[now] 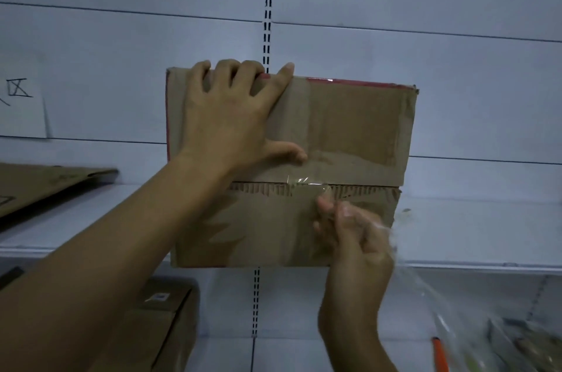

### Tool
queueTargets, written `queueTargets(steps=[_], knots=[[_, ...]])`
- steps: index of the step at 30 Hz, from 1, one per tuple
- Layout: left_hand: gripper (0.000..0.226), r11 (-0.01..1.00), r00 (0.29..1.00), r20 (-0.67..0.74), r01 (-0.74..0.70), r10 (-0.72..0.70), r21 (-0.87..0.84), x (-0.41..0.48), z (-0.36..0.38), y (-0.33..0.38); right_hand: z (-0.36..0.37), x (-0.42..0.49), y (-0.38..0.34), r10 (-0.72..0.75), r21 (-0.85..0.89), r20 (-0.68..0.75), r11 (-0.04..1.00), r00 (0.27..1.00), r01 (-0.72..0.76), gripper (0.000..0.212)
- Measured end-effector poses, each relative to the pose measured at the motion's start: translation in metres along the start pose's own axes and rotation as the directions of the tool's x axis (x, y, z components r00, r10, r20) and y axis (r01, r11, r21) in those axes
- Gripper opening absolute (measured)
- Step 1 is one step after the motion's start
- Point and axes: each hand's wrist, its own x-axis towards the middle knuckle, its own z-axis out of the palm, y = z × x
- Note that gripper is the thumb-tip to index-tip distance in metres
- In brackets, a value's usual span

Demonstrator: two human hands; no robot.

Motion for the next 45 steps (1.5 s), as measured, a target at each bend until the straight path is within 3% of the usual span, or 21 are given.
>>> queueTargets(steps=[6,9,16,19,21,24,26,28,30,32,34,36,40,45], knots=[[0.108,1.0,1.0,0.011,-0.011,0.011,-0.019,-0.003,0.008,-0.001,0.003,-0.04,0.01,-0.14,-0.052,-0.032,0.989,0.99,0.138,0.014],[0.107,0.999,1.0,0.011,-0.013,0.013,-0.036,-0.006,0.014,-0.003,-0.004,-0.044,0.007,-0.131,-0.073,0.005,0.989,0.991,0.131,0.033],[0.105,0.996,1.0,-0.008,-0.025,0.024,-0.091,-0.006,0.02,-0.005,-0.03,-0.022,-0.006,0.215,0.19,0.043,0.957,0.976,-0.219,0.066],[0.103,0.993,0.999,0.003,-0.04,0.041,-0.115,-0.006,0.023,-0.007,-0.031,-0.016,-0.009,0.394,0.282,0.031,0.879,0.919,-0.386,0.04],[0.101,0.993,0.999,0.011,-0.041,0.043,-0.109,-0.006,0.024,-0.009,-0.034,-0.008,-0.007,0.506,0.317,0.003,0.817,0.862,-0.481,0.044],[0.089,0.991,1.0,-0.002,-0.026,0.025,-0.132,-0.005,0.024,-0.009,-0.045,-0.001,-0.002,0.752,0.347,-0.009,0.621,0.66,-0.703,0.055],[0.075,0.99,0.999,-0.05,-0.001,-0.006,-0.139,-0.007,0.028,-0.006,-0.052,-0.006,0.0,0.819,0.241,0.031,0.55,0.572,-0.8,0.056],[0.069,0.99,0.995,-0.089,0.028,-0.04,-0.138,-0.005,0.03,-0.005,-0.048,-0.017,-0.008,0.799,0.074,0.154,0.577,0.581,-0.813,0.04],[0.066,0.989,0.994,-0.101,0.032,-0.047,-0.147,0.001,0.029,-0.006,-0.039,-0.026,-0.021,0.697,-0.115,0.29,0.705,0.656,-0.699,0.02],[0.06,0.987,0.994,-0.105,0.024,-0.041,-0.161,0.004,0.027,-0.009,-0.027,-0.014,-0.041,0.411,-0.217,0.327,0.909,0.851,-0.356,0.015],[0.05,0.983,0.99,-0.126,0.04,-0.064,-0.182,0.004,0.027,-0.009,-0.011,0.015,-0.061,0.052,-0.25,0.291,0.968,0.955,0.024,0.005],[0.045,0.975,0.982,-0.151,0.08,-0.113,-0.207,0.001,0.029,-0.003,0.007,0.048,-0.076,-0.125,-0.32,0.292,0.921,0.948,0.221,0.005],[0.039,0.961,0.949,-0.249,0.131,-0.192,-0.244,-0.007,0.025,0.008,0.035,0.08,-0.094,-0.008,-0.361,0.416,0.916,0.909,0.174,0.012],[0.035,0.961,0.882,-0.421,0.11,-0.211,-0.252,-0.024,0.013,0.016,0.023,0.06,-0.098,-0.142,-0.285,0.491,0.906,0.86,0.312,0.005]])
